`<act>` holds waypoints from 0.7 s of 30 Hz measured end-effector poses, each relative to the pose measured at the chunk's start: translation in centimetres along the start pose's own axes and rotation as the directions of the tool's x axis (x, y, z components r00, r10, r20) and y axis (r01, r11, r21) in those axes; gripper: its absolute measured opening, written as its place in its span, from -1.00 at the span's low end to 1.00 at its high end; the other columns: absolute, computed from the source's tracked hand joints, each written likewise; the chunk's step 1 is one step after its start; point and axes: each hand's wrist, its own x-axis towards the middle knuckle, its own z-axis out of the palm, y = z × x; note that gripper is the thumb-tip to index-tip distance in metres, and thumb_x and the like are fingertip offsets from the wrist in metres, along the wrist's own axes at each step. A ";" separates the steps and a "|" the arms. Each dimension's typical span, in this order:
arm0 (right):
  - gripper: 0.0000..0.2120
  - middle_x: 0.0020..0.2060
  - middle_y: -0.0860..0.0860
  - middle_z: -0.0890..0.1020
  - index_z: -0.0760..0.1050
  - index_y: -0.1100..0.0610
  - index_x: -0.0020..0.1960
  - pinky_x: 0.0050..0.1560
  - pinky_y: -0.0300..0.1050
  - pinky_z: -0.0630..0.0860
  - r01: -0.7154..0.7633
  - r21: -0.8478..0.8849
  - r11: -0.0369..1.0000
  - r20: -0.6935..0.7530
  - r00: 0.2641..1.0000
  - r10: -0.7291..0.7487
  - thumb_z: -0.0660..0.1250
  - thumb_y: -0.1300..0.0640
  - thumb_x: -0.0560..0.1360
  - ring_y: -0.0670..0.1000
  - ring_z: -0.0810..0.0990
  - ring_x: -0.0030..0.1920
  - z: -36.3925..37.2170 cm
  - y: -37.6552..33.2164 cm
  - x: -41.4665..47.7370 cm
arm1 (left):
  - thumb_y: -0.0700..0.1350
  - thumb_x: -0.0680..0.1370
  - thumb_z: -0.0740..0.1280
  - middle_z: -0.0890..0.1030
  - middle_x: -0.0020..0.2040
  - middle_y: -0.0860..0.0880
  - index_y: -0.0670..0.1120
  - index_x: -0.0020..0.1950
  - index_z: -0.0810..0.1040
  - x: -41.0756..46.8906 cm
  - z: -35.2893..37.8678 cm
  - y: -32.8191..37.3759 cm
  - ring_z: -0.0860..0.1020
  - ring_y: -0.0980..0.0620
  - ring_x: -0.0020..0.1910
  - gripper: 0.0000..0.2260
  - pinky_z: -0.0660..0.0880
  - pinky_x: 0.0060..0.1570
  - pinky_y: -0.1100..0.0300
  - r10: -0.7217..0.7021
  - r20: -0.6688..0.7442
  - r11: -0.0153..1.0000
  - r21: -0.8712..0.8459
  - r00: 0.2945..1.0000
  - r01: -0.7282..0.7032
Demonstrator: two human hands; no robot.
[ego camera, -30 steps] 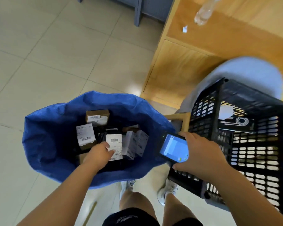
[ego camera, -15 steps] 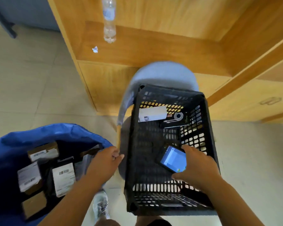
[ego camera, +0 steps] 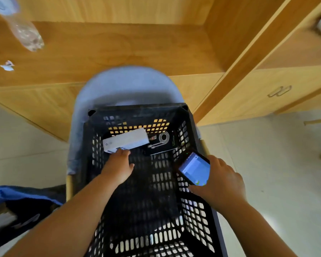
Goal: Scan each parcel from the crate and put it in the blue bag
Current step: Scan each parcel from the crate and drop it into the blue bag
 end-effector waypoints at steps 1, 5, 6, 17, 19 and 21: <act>-0.22 0.02 -0.10 0.48 0.21 -0.04 0.27 -0.09 -0.07 0.39 0.004 0.014 1.000 -0.002 1.000 -0.004 0.41 -0.33 0.19 0.01 0.49 -0.01 0.1 0.1 0.8 | 0.03 0.57 0.30 0.35 0.39 -0.12 -0.11 0.46 0.27 1.4 0.4 -0.1 0.35 -0.14 0.35 -0.48 0.36 0.29 0.02 -0.008 -0.006 0.999 0.050 1.000 0.008; -0.18 0.06 -0.11 0.47 0.18 -0.03 0.33 -0.06 -0.08 0.38 0.016 0.040 0.999 0.007 1.000 -0.017 0.41 -0.31 0.20 -0.01 0.48 0.01 0.7 0.3 3.3 | -0.03 0.53 0.36 0.17 0.49 -0.13 -0.15 0.54 0.05 5.9 1.3 -0.4 0.15 -0.20 0.43 -0.30 0.30 0.34 -0.06 -0.059 -0.100 0.993 0.092 0.993 0.068; -0.17 0.06 -0.12 0.47 0.17 -0.04 0.33 -0.07 -0.09 0.37 0.019 0.044 0.999 0.008 1.000 -0.020 0.41 -0.31 0.20 -0.01 0.47 0.00 1.0 0.4 3.8 | -0.04 0.52 0.37 0.15 0.49 -0.12 -0.15 0.54 0.03 6.8 1.4 -0.5 0.13 -0.20 0.44 -0.27 0.29 0.35 -0.08 -0.063 -0.117 0.992 0.102 0.991 0.075; -0.18 0.03 -0.20 0.44 0.17 -0.11 0.30 -0.06 -0.13 0.39 0.037 0.080 0.996 0.012 0.999 -0.038 0.42 -0.34 0.17 -0.10 0.37 -0.09 2.4 1.4 4.8 | -0.11 0.50 0.34 0.38 0.28 -0.08 -0.07 0.38 0.32 9.5 2.3 -0.2 0.34 -0.18 0.22 -0.53 0.41 0.08 0.01 -0.051 -0.142 0.932 0.350 0.989 0.099; -0.17 0.03 -0.19 0.45 0.20 -0.09 0.30 -0.08 -0.13 0.38 0.048 0.095 0.994 -0.007 0.999 -0.048 0.44 -0.33 0.16 -0.11 0.34 -0.11 2.1 1.5 4.5 | -0.15 0.48 0.34 0.40 0.25 -0.06 -0.07 0.34 0.36 8.2 2.6 -0.3 0.35 -0.16 0.20 -0.57 0.44 0.04 0.02 -0.019 -0.171 0.951 0.300 0.985 0.071; -0.15 0.06 -0.17 0.47 0.21 -0.07 0.32 -0.07 -0.12 0.39 0.054 0.114 0.992 -0.019 0.998 -0.052 0.46 -0.32 0.16 -0.10 0.37 -0.09 1.9 1.5 4.0 | -0.21 0.48 0.34 0.38 0.29 -0.08 -0.08 0.36 0.37 6.4 3.1 -0.5 0.32 -0.16 0.25 -0.54 0.48 0.06 0.00 0.009 -0.174 0.977 0.211 0.985 0.029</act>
